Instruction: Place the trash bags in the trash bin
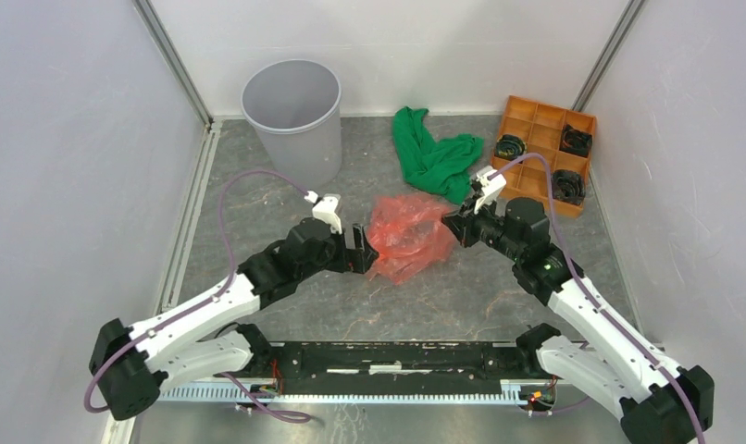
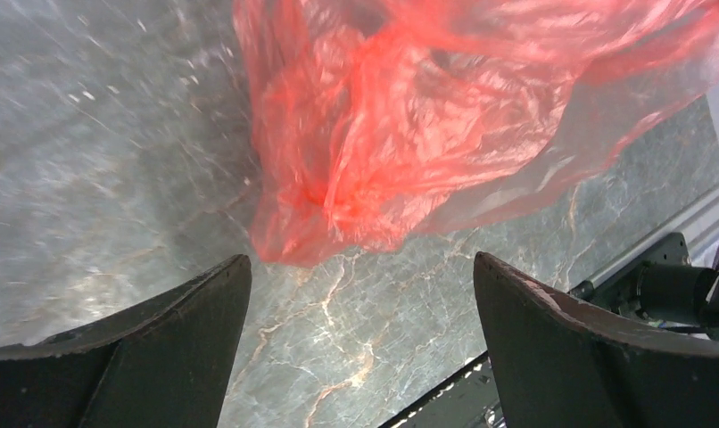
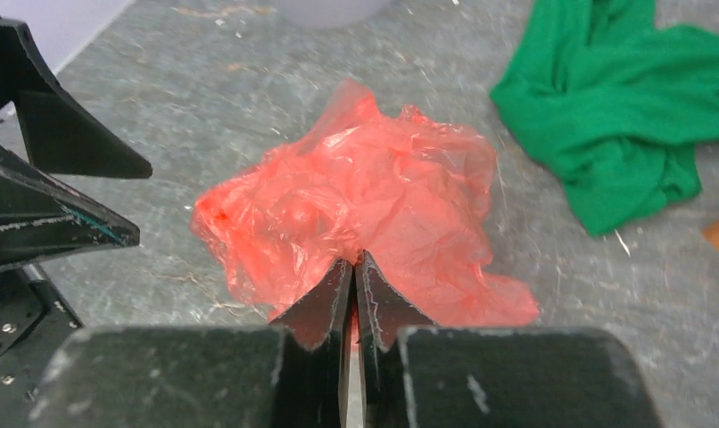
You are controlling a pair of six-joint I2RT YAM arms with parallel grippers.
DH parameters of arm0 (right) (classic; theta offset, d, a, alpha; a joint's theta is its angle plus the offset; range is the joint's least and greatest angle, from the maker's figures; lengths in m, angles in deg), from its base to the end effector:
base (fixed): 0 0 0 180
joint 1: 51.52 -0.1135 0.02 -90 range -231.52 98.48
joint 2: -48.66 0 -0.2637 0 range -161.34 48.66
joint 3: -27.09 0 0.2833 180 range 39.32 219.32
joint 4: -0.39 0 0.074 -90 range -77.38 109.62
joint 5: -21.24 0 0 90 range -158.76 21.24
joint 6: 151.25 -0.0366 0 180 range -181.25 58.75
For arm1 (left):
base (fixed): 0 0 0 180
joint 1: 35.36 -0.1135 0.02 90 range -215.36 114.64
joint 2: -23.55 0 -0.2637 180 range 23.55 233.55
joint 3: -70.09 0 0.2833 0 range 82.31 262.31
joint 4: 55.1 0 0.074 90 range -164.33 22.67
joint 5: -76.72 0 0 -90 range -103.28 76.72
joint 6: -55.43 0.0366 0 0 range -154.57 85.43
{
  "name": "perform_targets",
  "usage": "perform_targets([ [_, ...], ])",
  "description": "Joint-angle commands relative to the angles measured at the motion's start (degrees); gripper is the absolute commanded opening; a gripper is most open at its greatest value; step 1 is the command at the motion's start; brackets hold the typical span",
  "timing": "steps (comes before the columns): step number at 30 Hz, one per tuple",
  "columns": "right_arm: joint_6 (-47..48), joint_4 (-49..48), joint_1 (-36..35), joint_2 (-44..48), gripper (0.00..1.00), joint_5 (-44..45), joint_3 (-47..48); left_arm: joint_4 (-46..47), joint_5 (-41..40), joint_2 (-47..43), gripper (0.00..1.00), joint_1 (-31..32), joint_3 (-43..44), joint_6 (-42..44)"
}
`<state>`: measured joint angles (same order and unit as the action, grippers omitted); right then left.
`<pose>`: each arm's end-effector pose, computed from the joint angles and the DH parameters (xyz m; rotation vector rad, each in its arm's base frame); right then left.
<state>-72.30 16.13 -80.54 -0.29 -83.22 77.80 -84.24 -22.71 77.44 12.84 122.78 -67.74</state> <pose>0.2021 0.1226 0.2946 -0.4722 1.8065 0.7190 0.1663 -0.1770 0.2650 0.1816 2.1594 -0.6738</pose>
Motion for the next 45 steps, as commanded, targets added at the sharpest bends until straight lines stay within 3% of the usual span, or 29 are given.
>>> perform_targets([
  [1, -1.3, -0.7, 1.6, 0.4, 0.08, 1.0, -1.6, 14.9, 10.4, 6.1, 1.00, -2.1, -4.5, -6.1],
  [4, -0.4, 1.0, 1.7, 1.2, 0.09, 1.6, -1.7, 21.5, 13.6, 12.2, 1.00, -2.4, -5.2, -7.0],
  [7, 0.9, 2.8, 1.7, 2.4, 0.10, 3.2, -1.4, 22.3, 12.0, 18.2, 0.91, -2.8, -3.2, -5.8],
  [10, 2.1, 4.4, 1.7, 3.4, 0.11, 5.1, -1.1, 24.5, 11.7, 22.7, 0.73, -2.9, -1.6, -4.1],
  [17, 2.8, 5.3, 1.7, 5.0, 0.11, 4.9, -2.2, 27.0, 12.1, 28.2, 0.42, -2.9, 0.0, -2.8],
  [23, 3.3, 5.4, 1.7, 4.9, 0.11, 5.5, -3.0, 27.6, 12.3, 28.2, 0.04, -2.9, 0.3, -2.3],
  [31, 4.8, 6.9, 1.7, 5.7, 0.13, 7.7, -3.0, 22.4, 12.9, 19.5, 0.02, -2.9, -2.0, -2.4],
  [35, 7.0, 10.6, 1.7, 5.5, 0.20, 17.9, -3.4, 15.6, 14.4, 10.0, 0.02, -2.9, -1.4, 1.0],
  [37, 7.1, 12.7, 1.8, 5.0, 0.29, 20.8, -2.9, 10.8, 13.5, 5.4, 0.02, -2.9, -0.3, 2.9],
  [38, 7.5, 13.7, 1.7, 4.7, 0.40, 20.9, -2.4, 8.4, 12.8, 3.4, 0.02, -2.9, 0.4, 3.7],
  [40, 9.3, 16.3, 1.7, 4.2, 0.76, 19.4, -0.4, 4.4, 12.4, 0.8, 0.02, -2.9, 2.1, 5.0],
  [42, 12.7, 19.6, 1.6, 4.2, 0.90, 18.2, 3.7, 0.1, 12.9, -0.2, 0.02, -2.9, 4.2, 6.0],
  [45, 14.6, 19.3, 1.0, 5.6, 0.98, 10.9, 7.9, -3.3, 14.4, -0.5, 0.02, -2.9, 7.1, 7.8],
])
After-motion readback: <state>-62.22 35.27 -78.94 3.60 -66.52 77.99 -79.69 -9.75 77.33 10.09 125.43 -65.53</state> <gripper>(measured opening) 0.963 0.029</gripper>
